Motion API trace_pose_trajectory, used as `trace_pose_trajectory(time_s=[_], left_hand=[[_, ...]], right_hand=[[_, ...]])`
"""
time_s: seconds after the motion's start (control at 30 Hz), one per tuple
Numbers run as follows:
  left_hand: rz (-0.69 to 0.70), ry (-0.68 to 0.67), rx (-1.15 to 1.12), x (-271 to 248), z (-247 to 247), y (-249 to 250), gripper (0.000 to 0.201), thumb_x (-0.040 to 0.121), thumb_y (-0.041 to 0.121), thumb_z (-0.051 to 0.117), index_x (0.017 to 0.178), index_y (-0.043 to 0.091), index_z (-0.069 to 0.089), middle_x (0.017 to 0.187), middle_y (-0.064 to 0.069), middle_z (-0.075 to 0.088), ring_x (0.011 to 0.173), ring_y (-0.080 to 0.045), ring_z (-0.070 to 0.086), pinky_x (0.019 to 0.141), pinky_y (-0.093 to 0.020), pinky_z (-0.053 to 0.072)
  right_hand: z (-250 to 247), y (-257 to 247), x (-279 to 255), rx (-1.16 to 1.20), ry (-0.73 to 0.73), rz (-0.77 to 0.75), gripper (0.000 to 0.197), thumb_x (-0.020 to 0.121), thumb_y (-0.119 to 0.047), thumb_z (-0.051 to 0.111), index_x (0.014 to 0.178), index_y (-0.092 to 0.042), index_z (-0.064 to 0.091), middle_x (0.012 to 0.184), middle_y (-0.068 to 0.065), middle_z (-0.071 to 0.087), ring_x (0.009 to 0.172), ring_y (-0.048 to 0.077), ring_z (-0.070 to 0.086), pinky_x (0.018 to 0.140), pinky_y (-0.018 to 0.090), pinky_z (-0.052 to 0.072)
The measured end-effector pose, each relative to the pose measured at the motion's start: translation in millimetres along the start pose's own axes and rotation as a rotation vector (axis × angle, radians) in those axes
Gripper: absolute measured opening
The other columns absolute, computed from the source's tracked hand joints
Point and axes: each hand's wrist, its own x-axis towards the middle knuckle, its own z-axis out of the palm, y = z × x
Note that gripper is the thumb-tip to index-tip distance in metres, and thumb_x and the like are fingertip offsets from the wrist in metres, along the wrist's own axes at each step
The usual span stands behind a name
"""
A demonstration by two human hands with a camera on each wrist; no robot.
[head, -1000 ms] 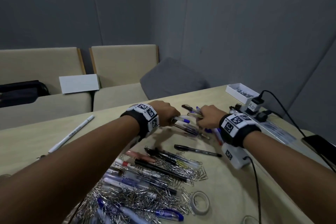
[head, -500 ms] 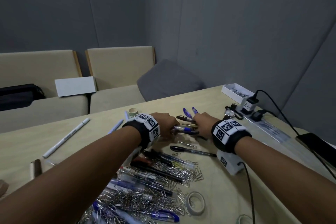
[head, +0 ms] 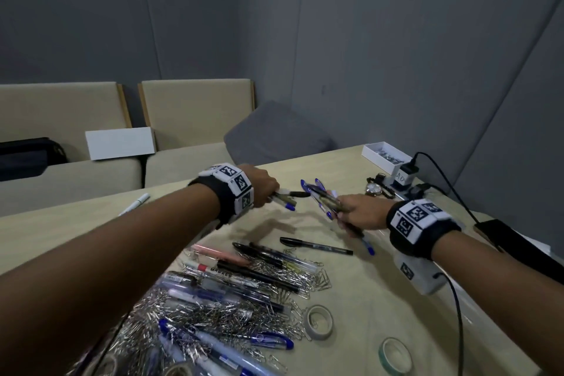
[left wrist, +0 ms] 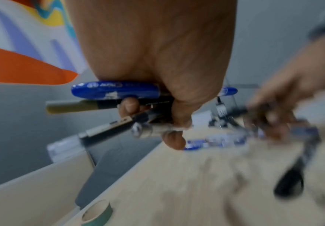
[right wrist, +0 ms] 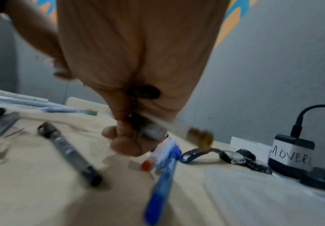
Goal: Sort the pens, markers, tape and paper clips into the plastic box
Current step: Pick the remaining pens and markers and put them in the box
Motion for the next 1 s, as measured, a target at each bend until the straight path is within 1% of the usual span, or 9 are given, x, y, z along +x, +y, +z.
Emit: trace_pose_trajectory(time_s=[0.17, 0.3, 0.43, 0.53, 0.57, 0.63, 0.7, 0.8, 1.0], left_hand=[[-0.146, -0.014, -0.184, -45, -43, -27, 0.013, 0.085, 0.004, 0.056, 0.087, 0.017, 0.056, 0.083, -0.005, 0.059, 0.077, -0.023, 0.052, 0.065, -0.027, 0.038], [-0.229, 0.107, -0.326, -90, -63, -39, 0.018, 0.089, 0.011, 0.054, 0.077, 0.008, 0.066, 0.075, -0.006, 0.068, 0.071, -0.023, 0.065, 0.069, -0.030, 0.050], [-0.256, 0.121, -0.901, -148, -76, -53, 0.026, 0.096, 0.006, 0.035, 0.078, 0.000, 0.052, 0.075, -0.014, 0.068, 0.052, -0.020, 0.067, 0.049, -0.027, 0.049], [-0.290, 0.188, -1.290, -214, -86, -74, 0.015, 0.097, -0.002, 0.033, 0.086, 0.000, 0.044, 0.085, -0.019, 0.063, 0.059, -0.036, 0.069, 0.050, -0.042, 0.057], [-0.322, 0.222, -1.362, -238, -87, -83, 0.014, 0.096, -0.005, 0.034, 0.086, -0.001, 0.043, 0.084, -0.019, 0.063, 0.061, -0.037, 0.070, 0.054, -0.046, 0.058], [-0.460, 0.297, -1.481, -287, -84, -101, 0.011, 0.095, -0.006, 0.034, 0.090, -0.003, 0.044, 0.089, -0.021, 0.065, 0.071, -0.039, 0.071, 0.061, -0.049, 0.058], [-0.656, 0.340, -1.544, -336, -74, -115, 0.009, 0.095, -0.003, 0.035, 0.096, -0.003, 0.044, 0.092, -0.021, 0.066, 0.072, -0.037, 0.072, 0.059, -0.045, 0.059], [-0.924, 0.339, -1.663, -399, -41, -132, 0.015, 0.095, 0.000, 0.033, 0.102, -0.004, 0.045, 0.096, -0.020, 0.064, 0.067, -0.031, 0.072, 0.053, -0.038, 0.057], [-1.064, 0.165, -1.830, -446, 24, -133, 0.024, 0.090, 0.001, 0.037, 0.079, -0.009, 0.056, 0.071, -0.019, 0.067, 0.105, -0.035, 0.063, 0.073, -0.037, 0.057]], right_hand=[[25, -6, 3, -0.354, 0.050, -0.079, 0.025, 0.096, -0.018, 0.047, 0.114, 0.000, 0.047, 0.108, 0.017, 0.050, 0.090, 0.028, 0.052, 0.076, 0.034, 0.044], [47, -18, 4, -0.495, 0.100, -0.143, 0.027, 0.093, -0.039, 0.055, 0.099, -0.012, 0.053, 0.106, 0.008, 0.053, 0.106, 0.029, 0.055, 0.091, 0.034, 0.045], [57, -23, 3, -0.616, 0.080, -0.092, 0.013, 0.094, -0.028, 0.052, 0.084, -0.021, 0.048, 0.095, -0.002, 0.049, 0.109, 0.027, 0.054, 0.093, 0.028, 0.041], [45, -56, 2, -0.622, 0.127, -0.049, 0.029, 0.092, -0.018, 0.046, 0.071, -0.027, 0.027, 0.139, 0.014, 0.051, 0.130, 0.033, 0.044, 0.104, 0.032, 0.035], [38, -76, -2, -0.600, 0.161, -0.062, 0.027, 0.091, -0.017, 0.047, 0.073, -0.027, 0.029, 0.144, 0.017, 0.044, 0.128, 0.031, 0.046, 0.101, 0.034, 0.038], [29, -131, -17, -0.473, 0.246, -0.134, 0.016, 0.091, -0.020, 0.053, 0.078, -0.024, 0.043, 0.105, 0.007, 0.069, 0.095, 0.024, 0.060, 0.081, 0.034, 0.047], [26, -192, -30, -0.351, 0.266, -0.256, 0.023, 0.095, -0.020, 0.052, 0.073, -0.022, 0.052, 0.076, -0.006, 0.065, 0.070, 0.013, 0.056, 0.063, 0.021, 0.041], [36, -290, -43, -0.161, 0.187, -0.418, 0.024, 0.097, -0.021, 0.049, 0.074, -0.023, 0.056, 0.072, -0.004, 0.061, 0.061, 0.014, 0.052, 0.055, 0.023, 0.038], [103, -446, -78, 0.325, -0.066, -0.445, 0.016, 0.099, -0.009, 0.040, 0.087, -0.009, 0.049, 0.065, 0.008, 0.050, 0.051, 0.016, 0.051, 0.043, 0.019, 0.041]])
